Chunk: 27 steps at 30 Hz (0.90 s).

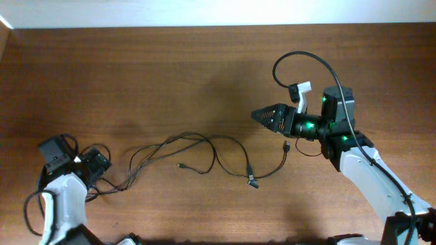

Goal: Untangle cables

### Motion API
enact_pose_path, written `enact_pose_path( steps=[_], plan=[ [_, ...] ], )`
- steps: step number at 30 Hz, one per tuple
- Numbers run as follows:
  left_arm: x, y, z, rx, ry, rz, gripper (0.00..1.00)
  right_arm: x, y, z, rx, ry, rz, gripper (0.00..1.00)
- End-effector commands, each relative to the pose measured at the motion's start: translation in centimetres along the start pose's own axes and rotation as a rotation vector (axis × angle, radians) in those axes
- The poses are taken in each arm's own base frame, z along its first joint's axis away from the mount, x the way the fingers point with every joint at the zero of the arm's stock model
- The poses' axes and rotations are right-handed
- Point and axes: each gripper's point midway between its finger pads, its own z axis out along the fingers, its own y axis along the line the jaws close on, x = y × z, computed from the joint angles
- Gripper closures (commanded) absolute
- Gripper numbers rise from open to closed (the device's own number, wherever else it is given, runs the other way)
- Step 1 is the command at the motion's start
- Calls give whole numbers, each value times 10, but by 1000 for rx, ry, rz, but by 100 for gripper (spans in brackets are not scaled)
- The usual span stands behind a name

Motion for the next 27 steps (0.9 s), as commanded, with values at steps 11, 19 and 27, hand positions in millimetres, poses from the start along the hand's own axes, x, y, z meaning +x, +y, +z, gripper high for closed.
enact_pose_path(
  steps=[11, 19, 27],
  plan=[
    [-4, 0, 31, -31, 29, 9, 5, 1, -2, 2, 15, 2, -8, 1],
    [-12, -2, 35, -26, 1, 6, 5, 1, -2, 2, 15, 2, -8, 1],
    [0, -2, 54, -38, 57, 13, 9, 1, -2, 2, 15, 3, -7, 2]
  ],
)
